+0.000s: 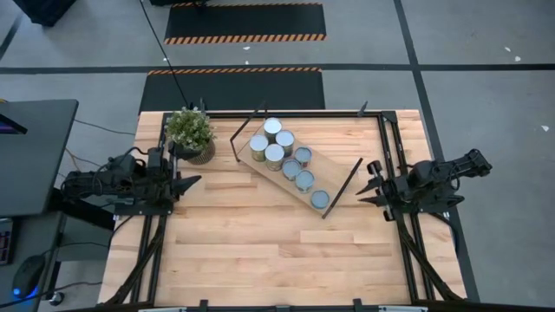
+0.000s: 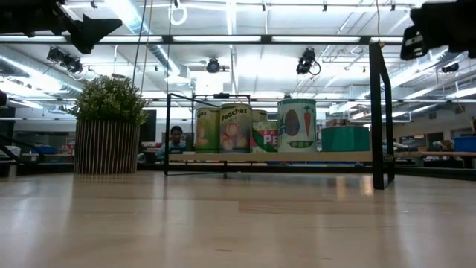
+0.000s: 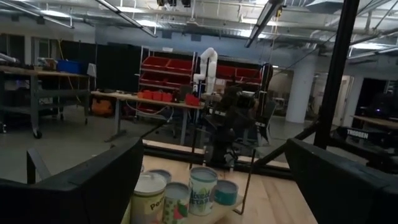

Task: Pick and place cans onto a shelf
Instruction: Return to Home Position

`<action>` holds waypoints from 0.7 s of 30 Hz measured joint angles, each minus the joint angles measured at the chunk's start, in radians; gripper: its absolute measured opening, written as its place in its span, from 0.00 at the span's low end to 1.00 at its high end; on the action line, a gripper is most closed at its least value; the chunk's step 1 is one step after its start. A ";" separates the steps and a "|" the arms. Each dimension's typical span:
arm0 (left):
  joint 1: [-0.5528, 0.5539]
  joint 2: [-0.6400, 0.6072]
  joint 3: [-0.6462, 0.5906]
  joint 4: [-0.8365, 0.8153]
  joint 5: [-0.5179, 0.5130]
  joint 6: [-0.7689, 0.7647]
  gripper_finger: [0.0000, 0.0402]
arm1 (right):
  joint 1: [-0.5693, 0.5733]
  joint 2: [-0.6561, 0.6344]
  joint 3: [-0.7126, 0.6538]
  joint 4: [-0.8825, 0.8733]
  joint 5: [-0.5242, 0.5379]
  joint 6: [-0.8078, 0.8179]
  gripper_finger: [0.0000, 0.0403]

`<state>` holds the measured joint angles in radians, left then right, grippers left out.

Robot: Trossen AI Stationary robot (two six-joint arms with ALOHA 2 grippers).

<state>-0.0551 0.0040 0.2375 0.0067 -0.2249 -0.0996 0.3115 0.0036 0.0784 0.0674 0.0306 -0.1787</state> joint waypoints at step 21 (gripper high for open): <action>0.000 0.002 0.000 -0.093 -0.149 0.075 0.99 | 0.000 0.011 -0.040 -0.116 0.109 0.318 0.01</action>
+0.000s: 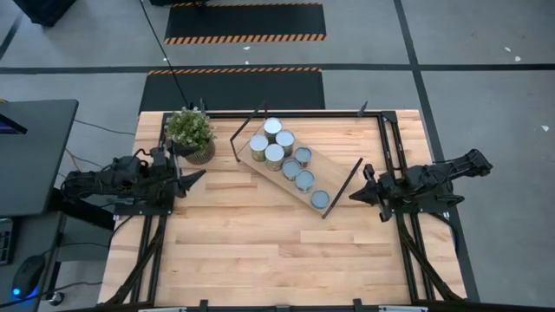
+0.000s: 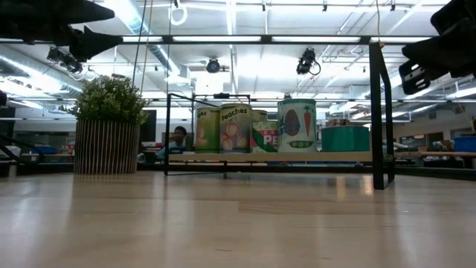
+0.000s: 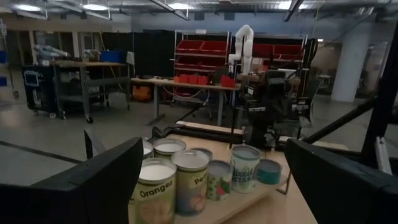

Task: Pick and place cans onto a shelf
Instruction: Return to Home Position

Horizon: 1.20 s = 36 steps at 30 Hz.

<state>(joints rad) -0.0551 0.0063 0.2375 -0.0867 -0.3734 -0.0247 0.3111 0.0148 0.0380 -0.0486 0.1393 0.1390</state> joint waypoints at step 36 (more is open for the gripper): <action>0.000 0.000 0.000 -0.265 -0.356 -0.215 0.99 | 0.001 0.176 0.000 0.023 0.287 -0.005 0.03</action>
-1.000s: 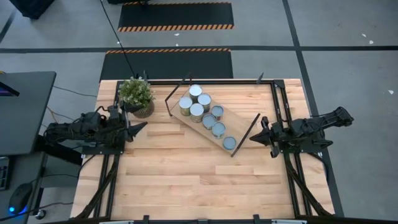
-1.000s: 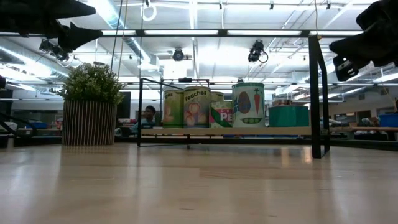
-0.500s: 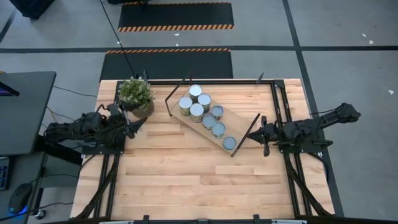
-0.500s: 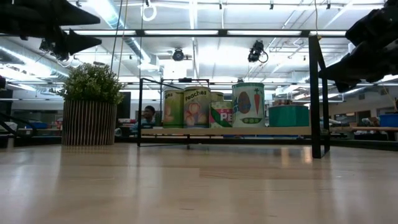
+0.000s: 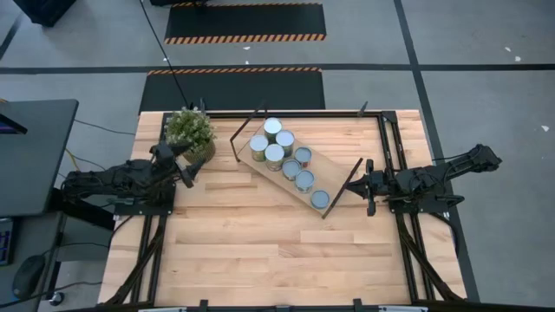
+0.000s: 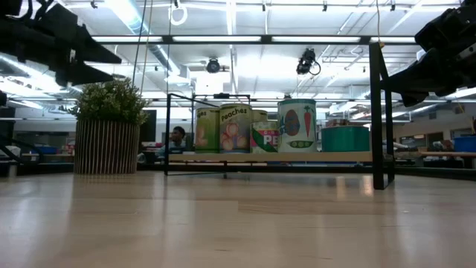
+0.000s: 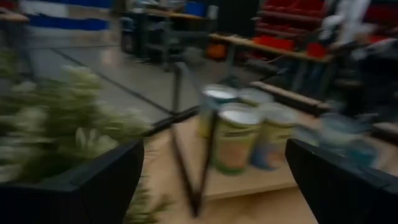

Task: Pick and place cans onto a shelf
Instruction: Return to Home Position

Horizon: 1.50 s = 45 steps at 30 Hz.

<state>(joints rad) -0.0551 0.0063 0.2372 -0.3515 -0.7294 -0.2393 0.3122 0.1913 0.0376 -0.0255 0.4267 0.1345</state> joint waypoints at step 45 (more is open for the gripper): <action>0.004 0.006 -0.228 0.447 0.193 0.225 0.99 | 0.000 0.000 0.000 0.077 -0.001 -0.085 0.04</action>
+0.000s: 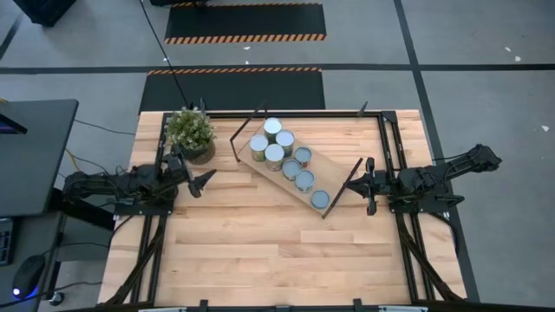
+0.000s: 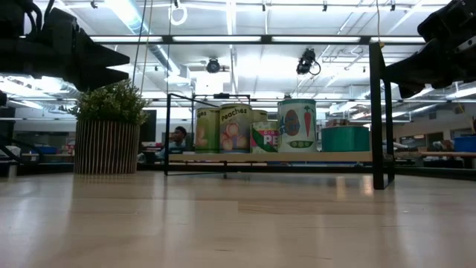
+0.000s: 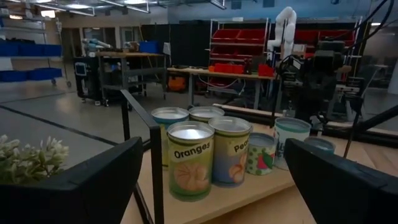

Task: Pick and place cans onto a shelf
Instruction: Return to Home Position

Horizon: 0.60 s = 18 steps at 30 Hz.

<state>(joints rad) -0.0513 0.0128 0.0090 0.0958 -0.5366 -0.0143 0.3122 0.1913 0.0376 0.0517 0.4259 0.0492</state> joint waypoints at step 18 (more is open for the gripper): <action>0.000 0.000 0.000 0.009 -0.001 0.000 0.99 | 0.000 0.000 0.000 0.000 0.000 0.000 0.05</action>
<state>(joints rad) -0.0513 0.0128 0.0086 0.1051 -0.5377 -0.0139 0.3122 0.1913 0.0376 0.0516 0.4255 0.0493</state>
